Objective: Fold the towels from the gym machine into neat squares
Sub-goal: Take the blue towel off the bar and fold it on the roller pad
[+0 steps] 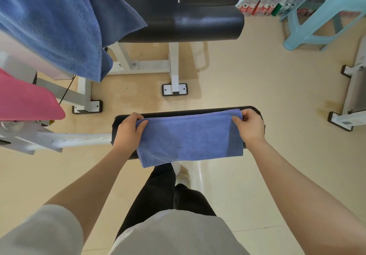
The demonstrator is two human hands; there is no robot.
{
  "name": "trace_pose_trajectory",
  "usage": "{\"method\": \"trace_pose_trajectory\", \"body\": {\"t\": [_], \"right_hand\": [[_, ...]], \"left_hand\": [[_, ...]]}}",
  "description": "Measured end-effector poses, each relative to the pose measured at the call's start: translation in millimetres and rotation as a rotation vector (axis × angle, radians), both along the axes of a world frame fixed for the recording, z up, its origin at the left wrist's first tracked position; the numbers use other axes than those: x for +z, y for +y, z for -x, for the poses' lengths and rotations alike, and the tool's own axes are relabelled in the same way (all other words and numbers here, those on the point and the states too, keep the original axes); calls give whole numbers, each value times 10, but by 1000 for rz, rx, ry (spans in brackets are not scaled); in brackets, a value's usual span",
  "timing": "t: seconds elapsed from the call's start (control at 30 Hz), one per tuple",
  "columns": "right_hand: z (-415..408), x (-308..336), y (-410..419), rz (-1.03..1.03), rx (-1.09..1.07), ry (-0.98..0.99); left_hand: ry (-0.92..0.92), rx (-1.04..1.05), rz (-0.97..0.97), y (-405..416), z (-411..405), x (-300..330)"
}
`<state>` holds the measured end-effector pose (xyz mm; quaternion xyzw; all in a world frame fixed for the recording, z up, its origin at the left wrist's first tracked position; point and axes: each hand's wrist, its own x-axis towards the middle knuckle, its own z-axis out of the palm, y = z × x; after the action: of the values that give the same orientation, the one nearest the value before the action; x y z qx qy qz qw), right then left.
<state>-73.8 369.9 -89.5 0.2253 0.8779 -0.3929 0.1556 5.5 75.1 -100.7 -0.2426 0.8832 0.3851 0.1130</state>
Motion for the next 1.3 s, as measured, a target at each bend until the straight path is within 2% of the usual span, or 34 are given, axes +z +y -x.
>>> {"method": "trace_pose_trajectory", "body": {"t": [0.17, 0.23, 0.3, 0.33, 0.4, 0.47, 0.57, 0.77, 0.97, 1.1, 1.17, 1.3], "right_hand": [[119, -48, -10, -103, -11, -14], [63, -32, -58, -251, 61, 49], [-78, -17, -196, -401, 323, 230], [-183, -18, -306, -412, 503, 313], [-403, -35, -533, -381, 853, 325], [-585, -158, -663, -419, 1098, 229], [-664, -370, -587, -571, 1195, 150], [-582, -475, -34, -663, 983, 93], [-617, -391, 258, -595, 584, -9], [-641, -300, 204, -478, 306, 128], [-622, -343, 158, -372, 210, 108], [-539, -339, 110, -9, -86, -8]], "left_hand": [[9, 40, 12, 11, 77, -35], [46, -49, 222, 40, 66, -82], [225, -238, 451, 143, 27, -142], [336, -363, 528, 232, -1, -170], [446, -630, 607, 408, -92, -259], [415, -835, 665, 480, -239, -399], [328, -963, 786, 342, -443, -578], [365, -930, 843, 144, -630, -707], [263, -866, 841, 192, -714, -583], [275, -700, 743, 517, -546, -365], [284, -704, 713, 684, -448, -318], [277, -801, 690, 858, -334, -332]]}}
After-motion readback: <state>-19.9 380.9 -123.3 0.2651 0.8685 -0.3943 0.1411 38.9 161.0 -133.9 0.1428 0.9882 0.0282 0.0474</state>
